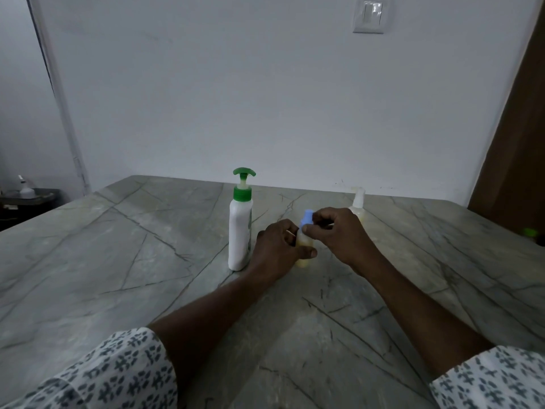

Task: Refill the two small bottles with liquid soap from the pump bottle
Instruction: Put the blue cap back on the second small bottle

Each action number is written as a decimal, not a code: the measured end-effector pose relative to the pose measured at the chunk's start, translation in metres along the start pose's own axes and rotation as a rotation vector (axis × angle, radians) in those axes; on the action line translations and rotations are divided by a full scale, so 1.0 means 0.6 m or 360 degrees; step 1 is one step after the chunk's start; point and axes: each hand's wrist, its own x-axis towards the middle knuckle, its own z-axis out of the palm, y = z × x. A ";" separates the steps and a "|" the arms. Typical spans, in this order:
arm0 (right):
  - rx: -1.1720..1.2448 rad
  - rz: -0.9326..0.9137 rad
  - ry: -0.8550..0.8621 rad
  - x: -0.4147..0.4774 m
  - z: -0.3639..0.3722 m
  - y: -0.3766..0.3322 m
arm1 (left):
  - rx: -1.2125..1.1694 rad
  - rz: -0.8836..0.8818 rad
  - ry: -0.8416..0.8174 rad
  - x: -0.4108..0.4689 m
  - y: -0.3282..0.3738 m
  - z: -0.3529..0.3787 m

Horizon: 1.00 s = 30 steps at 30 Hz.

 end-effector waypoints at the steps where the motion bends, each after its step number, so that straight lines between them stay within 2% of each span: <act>1: -0.0028 -0.0004 0.0009 0.000 0.001 -0.002 | 0.0007 0.0003 0.0005 -0.001 0.000 0.000; 8: -0.0196 0.0001 0.0015 0.001 0.010 -0.010 | 0.0055 0.0004 0.0024 -0.007 0.004 0.001; 15: -0.0056 0.0140 -0.0030 0.008 -0.009 -0.005 | -0.0050 -0.0100 -0.0125 -0.009 0.002 -0.005; 22: 0.0003 0.0296 0.0167 0.097 -0.036 0.004 | 0.0259 0.0035 -0.0013 -0.008 -0.013 -0.014; 30: -0.0153 0.0351 0.0104 0.146 0.033 0.033 | 0.0343 0.0103 0.0106 0.005 -0.024 -0.005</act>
